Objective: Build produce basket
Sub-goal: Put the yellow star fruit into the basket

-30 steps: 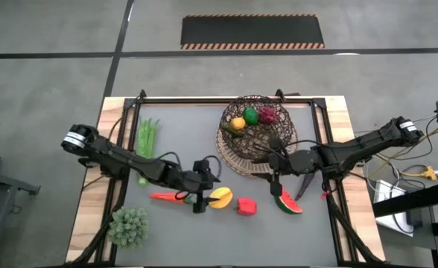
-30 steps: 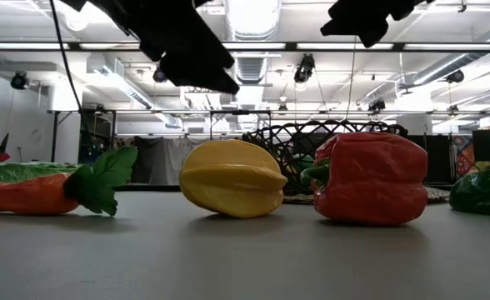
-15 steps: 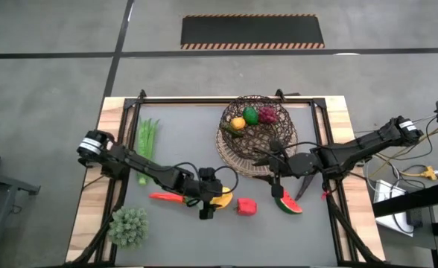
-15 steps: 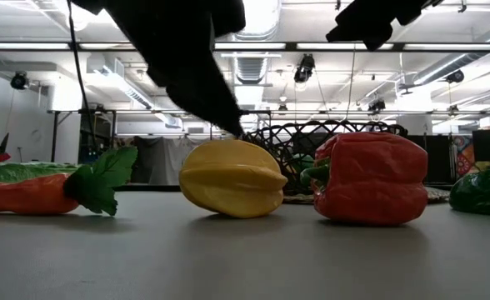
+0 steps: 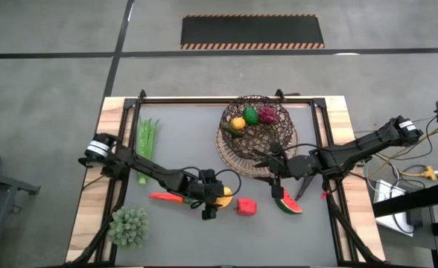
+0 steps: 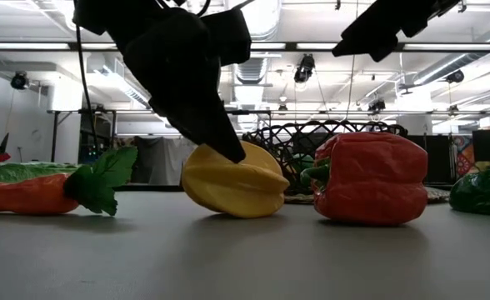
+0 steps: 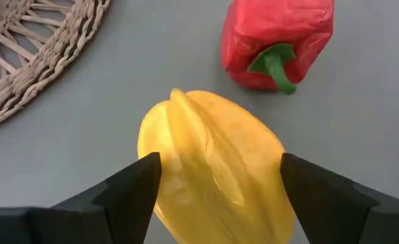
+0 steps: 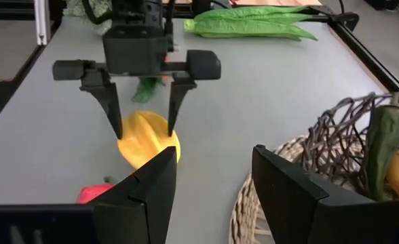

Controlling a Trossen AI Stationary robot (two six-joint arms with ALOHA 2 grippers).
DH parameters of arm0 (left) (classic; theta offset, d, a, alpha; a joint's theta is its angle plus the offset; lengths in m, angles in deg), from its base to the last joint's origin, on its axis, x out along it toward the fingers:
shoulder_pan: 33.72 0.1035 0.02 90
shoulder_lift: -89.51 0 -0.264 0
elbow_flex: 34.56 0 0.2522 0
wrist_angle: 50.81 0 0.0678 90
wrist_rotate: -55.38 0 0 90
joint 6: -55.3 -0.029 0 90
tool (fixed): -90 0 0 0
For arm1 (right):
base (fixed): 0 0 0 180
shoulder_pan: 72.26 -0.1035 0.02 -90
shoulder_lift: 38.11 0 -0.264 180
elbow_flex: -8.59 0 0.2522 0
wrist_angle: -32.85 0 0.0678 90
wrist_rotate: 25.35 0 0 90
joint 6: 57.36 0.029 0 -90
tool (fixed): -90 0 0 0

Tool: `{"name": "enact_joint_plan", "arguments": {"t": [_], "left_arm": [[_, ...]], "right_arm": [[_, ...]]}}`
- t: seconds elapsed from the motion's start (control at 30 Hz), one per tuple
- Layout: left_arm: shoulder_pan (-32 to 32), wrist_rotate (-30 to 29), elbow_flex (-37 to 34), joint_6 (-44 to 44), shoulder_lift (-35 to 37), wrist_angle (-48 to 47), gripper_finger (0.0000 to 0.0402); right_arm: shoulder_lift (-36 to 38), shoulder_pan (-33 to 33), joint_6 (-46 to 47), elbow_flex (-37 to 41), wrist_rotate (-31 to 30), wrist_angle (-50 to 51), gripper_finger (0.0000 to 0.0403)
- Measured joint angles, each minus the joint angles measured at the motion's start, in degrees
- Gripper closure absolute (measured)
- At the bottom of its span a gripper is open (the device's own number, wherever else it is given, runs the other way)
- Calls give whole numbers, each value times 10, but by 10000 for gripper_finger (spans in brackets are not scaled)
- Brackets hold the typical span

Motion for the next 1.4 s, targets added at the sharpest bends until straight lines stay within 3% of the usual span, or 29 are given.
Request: {"name": "enact_joint_plan", "arguments": {"t": [0.13,0.57,0.77,0.93,1.07,1.4], "left_arm": [[1,-6,0,0,0,-2,163],[0,-11,-2,-16,6,-9,380],[-3,-51,-4,-79,33,-15,384],[-8,-76,-18,-159,72,47,384],[-12,-76,-45,-228,103,149,384],[-12,-23,-153,-349,131,452,383]], "right_arm": [[0,0,8,7,-8,0,225],[0,0,7,11,-8,-1,225],[0,-2,-11,12,-9,-14,225],[0,-18,-60,45,-8,-110,225],[0,-30,-105,86,-8,-211,225],[-30,-40,-245,204,14,-579,225]]}}
